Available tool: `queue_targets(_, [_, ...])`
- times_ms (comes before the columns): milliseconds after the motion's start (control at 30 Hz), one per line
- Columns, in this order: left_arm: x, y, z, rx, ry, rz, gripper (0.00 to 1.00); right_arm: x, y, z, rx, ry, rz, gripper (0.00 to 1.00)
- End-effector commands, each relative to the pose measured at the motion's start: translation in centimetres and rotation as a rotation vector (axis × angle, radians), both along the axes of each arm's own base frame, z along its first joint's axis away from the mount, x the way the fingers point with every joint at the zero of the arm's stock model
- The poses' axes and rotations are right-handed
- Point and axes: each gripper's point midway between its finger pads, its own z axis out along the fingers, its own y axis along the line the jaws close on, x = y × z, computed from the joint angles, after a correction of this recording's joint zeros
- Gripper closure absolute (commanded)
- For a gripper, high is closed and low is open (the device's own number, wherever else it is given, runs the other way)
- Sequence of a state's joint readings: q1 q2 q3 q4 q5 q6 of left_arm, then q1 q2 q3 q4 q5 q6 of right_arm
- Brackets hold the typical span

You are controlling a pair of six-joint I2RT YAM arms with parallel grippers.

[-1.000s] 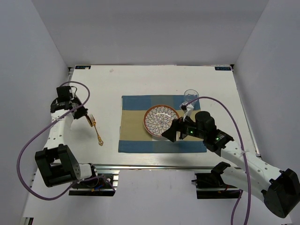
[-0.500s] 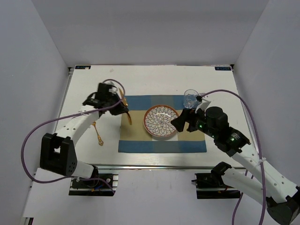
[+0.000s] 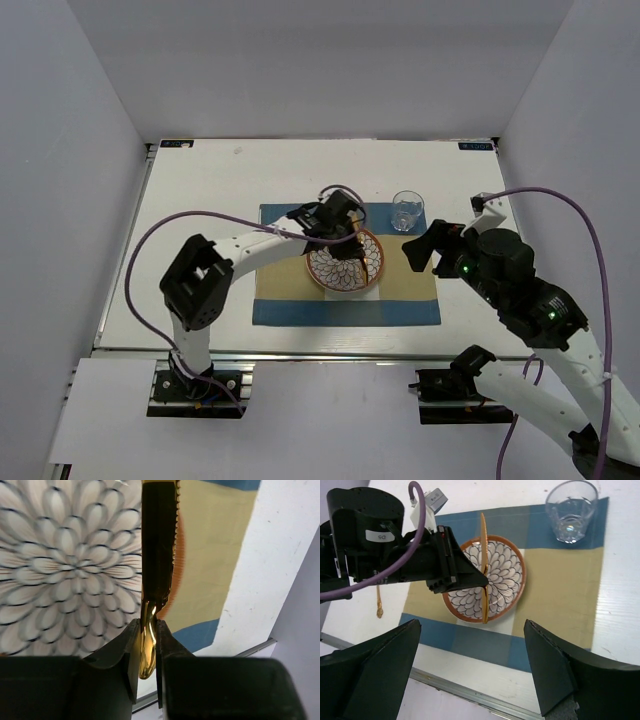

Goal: Set the dinner table for one person

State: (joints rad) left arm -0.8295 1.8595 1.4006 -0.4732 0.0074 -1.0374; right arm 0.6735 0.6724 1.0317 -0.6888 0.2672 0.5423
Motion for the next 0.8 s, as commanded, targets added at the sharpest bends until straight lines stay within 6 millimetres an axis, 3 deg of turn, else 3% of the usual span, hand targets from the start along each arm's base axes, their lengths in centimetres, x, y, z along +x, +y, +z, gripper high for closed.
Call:
queue_targets(0, [0.5,-3.6,2.5,-0.062,-0.05,0.023,1.0,-0.6,-2.1,0.6,-0.029,0.001,-0.07,0.1])
queue_targets(67, [0.3,-5.2,0.8,-0.047,-0.029,0.008,1.0,-0.7,-2.4,0.6,-0.04,0.007,-0.075,0.11])
queue_targets(100, [0.1,-6.8,1.7,-0.069,-0.043,-0.013,1.0,-0.7,-2.5,0.6,-0.044,0.004,-0.081,0.11])
queue_targets(167, [-0.1,-8.3,1.4,-0.061,-0.038,-0.032,1.0,-0.8,-2.8,0.7,-0.05,0.006,-0.088,0.11])
queue_targets(200, [-0.7,-9.4,0.2,-0.045,-0.026,-0.053,1.0,-0.9,-3.0,0.8,-0.055,0.004,-0.091,0.11])
queue_targets(233, [-0.1,-10.3,1.4,-0.069,-0.044,-0.053,1.0,-0.9,-3.1,0.8,-0.055,0.004,-0.095,0.11])
queue_targets(267, [-0.6,-11.0,1.2,-0.064,-0.041,-0.069,1.0,-1.0,-3.1,0.8,-0.058,0.003,-0.093,0.11])
queue_targets(533, [-1.3,-13.8,-1.4,-0.064,-0.008,-0.094,1.0,-1.3,-3.7,0.6,-0.07,0.003,-0.102,0.11])
queue_targets(767, [-1.9,-15.7,-2.1,-0.075,0.014,-0.112,1.0,-1.6,-3.9,0.3,-0.071,0.005,-0.104,0.11])
